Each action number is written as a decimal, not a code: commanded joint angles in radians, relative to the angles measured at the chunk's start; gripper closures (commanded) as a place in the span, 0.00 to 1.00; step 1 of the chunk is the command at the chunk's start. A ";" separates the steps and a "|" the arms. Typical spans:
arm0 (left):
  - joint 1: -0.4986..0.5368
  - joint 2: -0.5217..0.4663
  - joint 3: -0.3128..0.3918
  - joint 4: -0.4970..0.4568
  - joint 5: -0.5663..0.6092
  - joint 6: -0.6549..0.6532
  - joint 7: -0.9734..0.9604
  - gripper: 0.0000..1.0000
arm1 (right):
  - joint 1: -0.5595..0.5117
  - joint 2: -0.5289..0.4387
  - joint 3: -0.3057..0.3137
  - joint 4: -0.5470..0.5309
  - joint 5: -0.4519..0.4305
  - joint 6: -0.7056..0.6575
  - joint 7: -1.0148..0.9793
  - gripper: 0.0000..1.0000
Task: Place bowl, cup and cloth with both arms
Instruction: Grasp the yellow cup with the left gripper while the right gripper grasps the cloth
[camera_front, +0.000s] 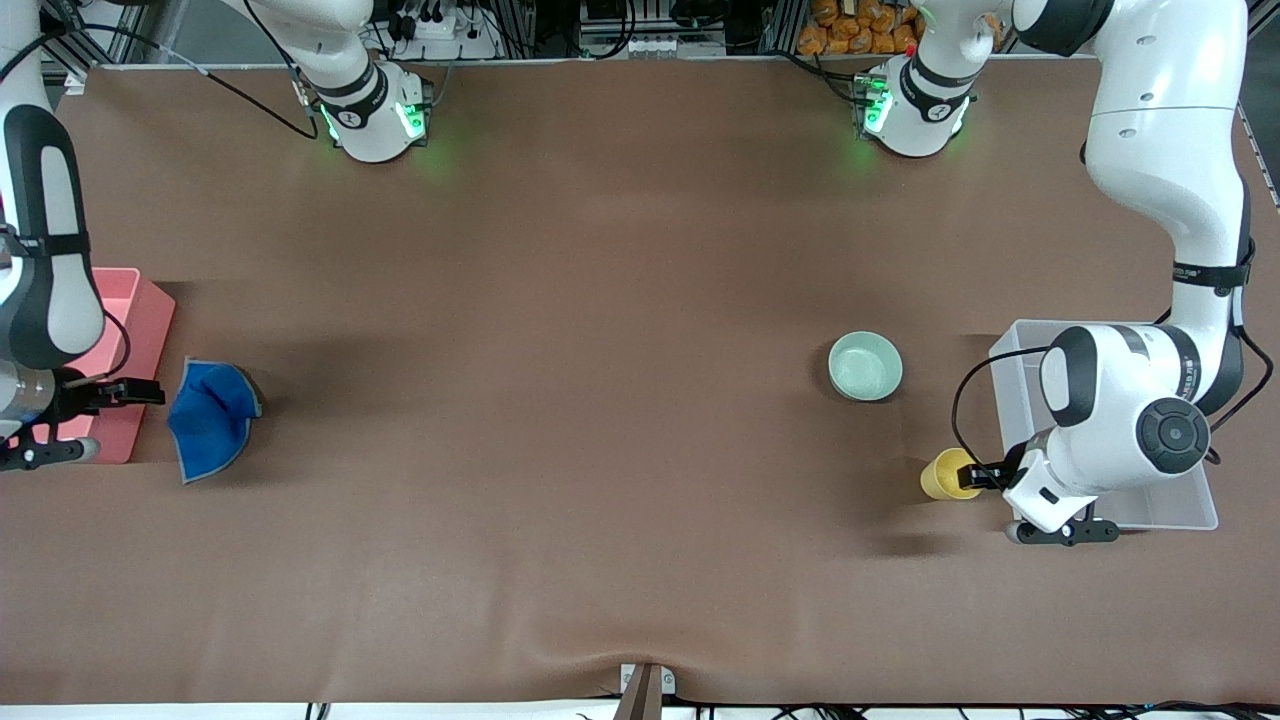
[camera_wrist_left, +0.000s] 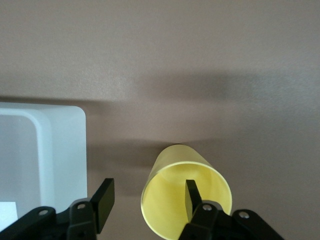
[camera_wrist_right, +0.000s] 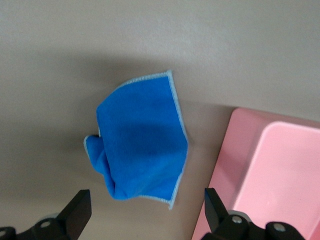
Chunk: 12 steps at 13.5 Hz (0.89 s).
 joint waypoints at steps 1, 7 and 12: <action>-0.001 0.002 0.001 -0.012 0.004 0.003 -0.011 0.53 | -0.006 0.037 0.010 0.020 -0.006 0.033 -0.071 0.00; -0.007 0.009 0.001 -0.006 0.009 0.003 -0.016 1.00 | -0.017 0.060 0.012 -0.012 0.005 0.062 -0.133 0.00; 0.011 -0.085 0.006 0.012 -0.031 -0.032 -0.011 1.00 | -0.042 0.060 0.010 -0.077 0.150 0.139 -0.133 0.00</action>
